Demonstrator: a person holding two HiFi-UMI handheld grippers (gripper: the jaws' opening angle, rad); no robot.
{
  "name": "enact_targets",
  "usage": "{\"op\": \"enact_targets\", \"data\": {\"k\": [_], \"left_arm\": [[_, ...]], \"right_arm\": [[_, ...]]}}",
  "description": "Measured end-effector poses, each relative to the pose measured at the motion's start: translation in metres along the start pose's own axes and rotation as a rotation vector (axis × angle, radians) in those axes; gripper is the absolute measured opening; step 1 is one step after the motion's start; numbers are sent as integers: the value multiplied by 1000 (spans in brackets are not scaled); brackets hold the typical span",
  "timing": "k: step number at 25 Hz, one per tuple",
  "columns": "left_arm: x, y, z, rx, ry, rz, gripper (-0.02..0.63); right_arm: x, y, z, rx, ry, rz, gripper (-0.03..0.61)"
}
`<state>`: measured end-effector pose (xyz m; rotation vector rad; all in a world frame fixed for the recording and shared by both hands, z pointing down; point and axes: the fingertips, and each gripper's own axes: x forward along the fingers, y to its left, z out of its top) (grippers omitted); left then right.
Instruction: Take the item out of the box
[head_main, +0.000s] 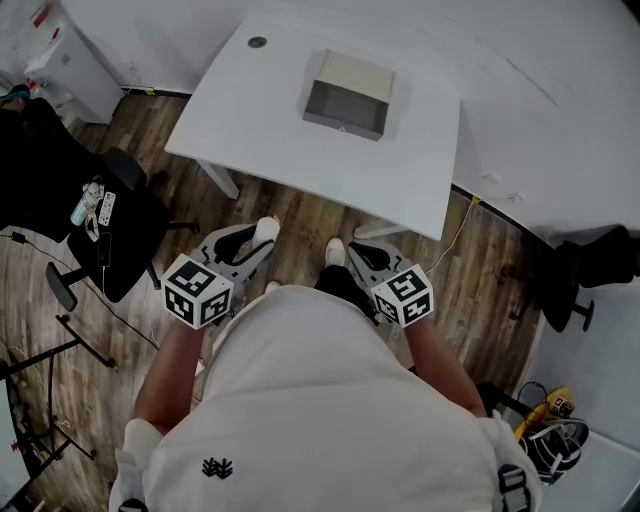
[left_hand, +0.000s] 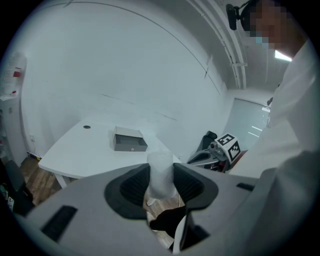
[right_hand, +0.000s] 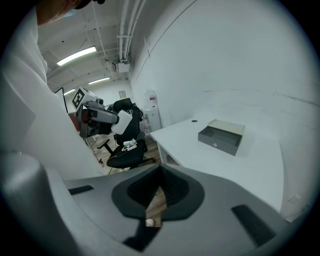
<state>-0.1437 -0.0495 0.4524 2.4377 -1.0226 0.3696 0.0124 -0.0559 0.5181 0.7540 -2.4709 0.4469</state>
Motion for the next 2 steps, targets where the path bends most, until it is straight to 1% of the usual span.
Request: {"op": "enact_targets", "data": {"k": [2], "left_arm": [[11,3,4,-5,4,4,159]], "right_arm": [[1,-13,3,3,-7,0,6]]}}
